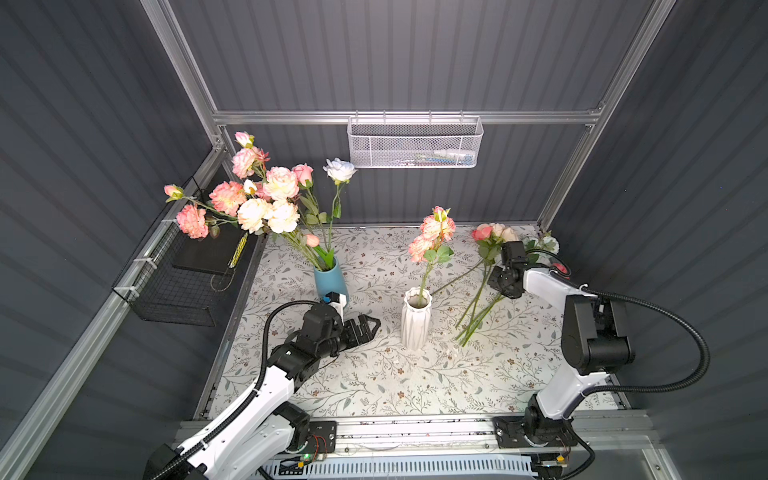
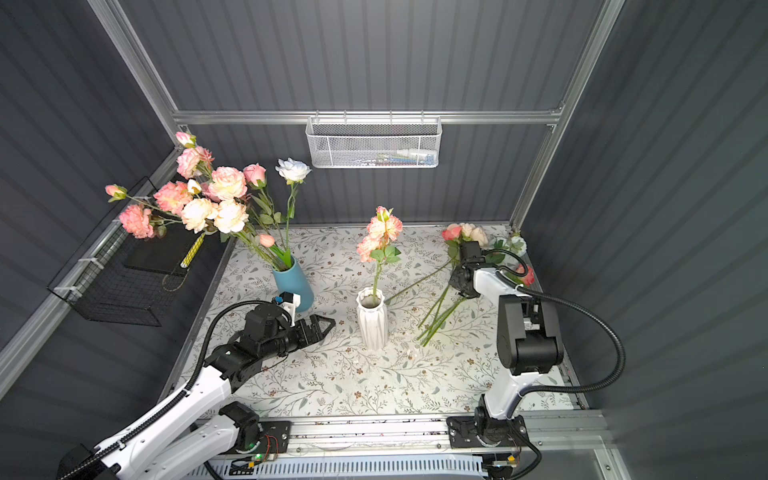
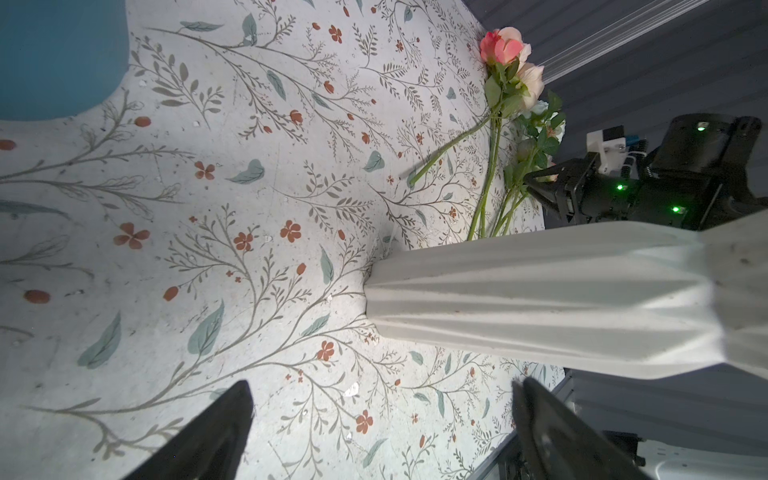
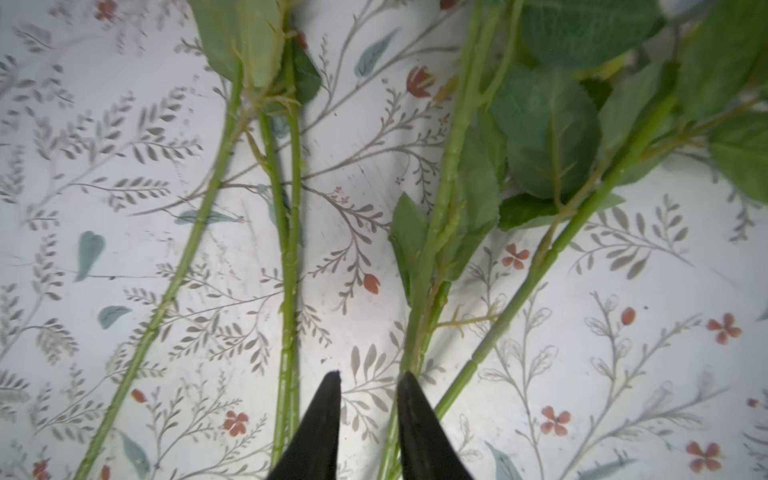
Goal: Arrange the flowers into the vase
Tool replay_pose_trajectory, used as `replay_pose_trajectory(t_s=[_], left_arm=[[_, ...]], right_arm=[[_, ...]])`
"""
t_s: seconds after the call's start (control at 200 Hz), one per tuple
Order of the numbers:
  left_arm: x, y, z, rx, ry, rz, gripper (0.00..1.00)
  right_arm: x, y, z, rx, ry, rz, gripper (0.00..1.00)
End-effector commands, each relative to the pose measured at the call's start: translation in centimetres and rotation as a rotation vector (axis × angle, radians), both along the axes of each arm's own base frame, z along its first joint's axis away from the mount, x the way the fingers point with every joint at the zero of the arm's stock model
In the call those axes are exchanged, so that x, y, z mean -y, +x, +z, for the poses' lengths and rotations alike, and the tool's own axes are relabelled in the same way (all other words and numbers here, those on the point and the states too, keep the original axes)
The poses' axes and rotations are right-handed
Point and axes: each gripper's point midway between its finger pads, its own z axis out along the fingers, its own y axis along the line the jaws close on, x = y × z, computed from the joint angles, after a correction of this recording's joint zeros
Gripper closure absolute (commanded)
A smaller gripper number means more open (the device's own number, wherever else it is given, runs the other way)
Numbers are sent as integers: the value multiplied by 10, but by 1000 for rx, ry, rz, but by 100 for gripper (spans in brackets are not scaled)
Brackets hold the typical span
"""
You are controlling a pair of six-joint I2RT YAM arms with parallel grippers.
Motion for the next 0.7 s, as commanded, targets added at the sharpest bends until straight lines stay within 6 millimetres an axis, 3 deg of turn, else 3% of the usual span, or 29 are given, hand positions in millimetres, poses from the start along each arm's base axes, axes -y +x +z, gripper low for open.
replay_pose_trajectory(t_s=[0.0,0.13,0.34,0.47,0.695], left_arm=[[-2,-3,-2,8,20,-9,0],[-5,-4,-1,14,28,-6,0],[-5,-4,-2,11,32,-4,0],[-5,-3,-1,15,30,-3,0],[-2,1,9,26,16,-2,0]], right_arm=[[3,-9,-11,-71,13,-19,72],[2,-9,-21,-104,26,-23,73],[0,-9,-12,-63,32,-10,89],[-5,-2,13,52,34,35,100],[-21,-12,81,303,36,108,100]])
